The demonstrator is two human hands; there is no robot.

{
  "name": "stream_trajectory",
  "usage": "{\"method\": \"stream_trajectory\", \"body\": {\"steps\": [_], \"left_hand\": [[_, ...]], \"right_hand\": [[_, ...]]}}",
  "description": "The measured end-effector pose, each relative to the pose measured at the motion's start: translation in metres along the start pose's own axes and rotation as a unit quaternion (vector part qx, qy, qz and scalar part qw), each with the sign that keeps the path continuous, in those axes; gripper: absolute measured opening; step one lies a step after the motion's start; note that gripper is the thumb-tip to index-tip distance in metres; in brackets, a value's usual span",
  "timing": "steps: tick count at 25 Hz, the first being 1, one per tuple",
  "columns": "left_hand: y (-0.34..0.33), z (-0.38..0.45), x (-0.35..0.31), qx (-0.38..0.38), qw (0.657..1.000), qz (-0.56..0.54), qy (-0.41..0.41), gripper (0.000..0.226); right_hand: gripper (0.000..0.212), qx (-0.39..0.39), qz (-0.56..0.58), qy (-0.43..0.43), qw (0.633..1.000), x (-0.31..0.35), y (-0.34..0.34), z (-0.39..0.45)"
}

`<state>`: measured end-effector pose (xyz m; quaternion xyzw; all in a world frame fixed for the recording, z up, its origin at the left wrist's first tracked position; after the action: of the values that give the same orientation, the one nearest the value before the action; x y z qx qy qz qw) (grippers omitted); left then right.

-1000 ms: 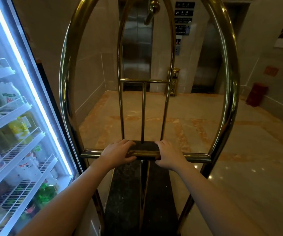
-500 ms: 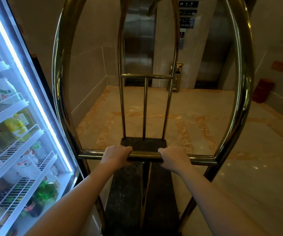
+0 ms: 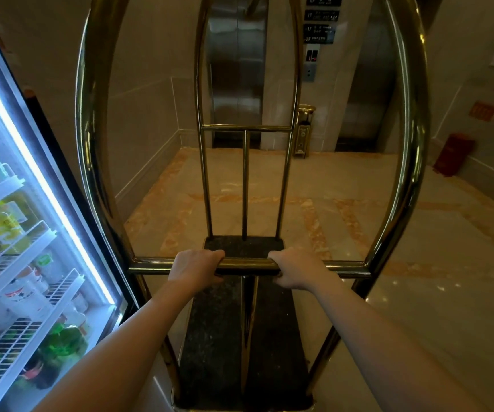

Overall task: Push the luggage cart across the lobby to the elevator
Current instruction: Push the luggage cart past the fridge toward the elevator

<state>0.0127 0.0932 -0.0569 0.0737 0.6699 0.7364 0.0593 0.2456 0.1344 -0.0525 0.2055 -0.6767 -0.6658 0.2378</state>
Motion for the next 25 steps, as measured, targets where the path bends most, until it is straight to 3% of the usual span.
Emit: {"method": "stream_trajectory", "body": {"steps": [13, 25], "left_hand": [[-0.008, 0.078, 0.007, 0.005, 1.000, -0.011, 0.017, 0.028], [-0.019, 0.181, 0.070, -0.020, 1.000, -0.020, 0.012, 0.025]], "right_hand": [[0.015, -0.050, -0.033, 0.003, 0.998, -0.053, -0.007, 0.065], [0.016, -0.063, -0.031, 0.006, 0.998, -0.086, -0.005, 0.179]]}}
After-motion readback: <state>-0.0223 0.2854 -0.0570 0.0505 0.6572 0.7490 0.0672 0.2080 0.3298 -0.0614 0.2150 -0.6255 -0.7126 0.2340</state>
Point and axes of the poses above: each hand's wrist, its own z-axis towards the middle knuckle, its own y-axis out of the back of the hand, x = y × z, the point moved 1 cm from there along z, towards the middle knuckle, and after that the axes turned 1 degree about y, right-handed, at the moved point
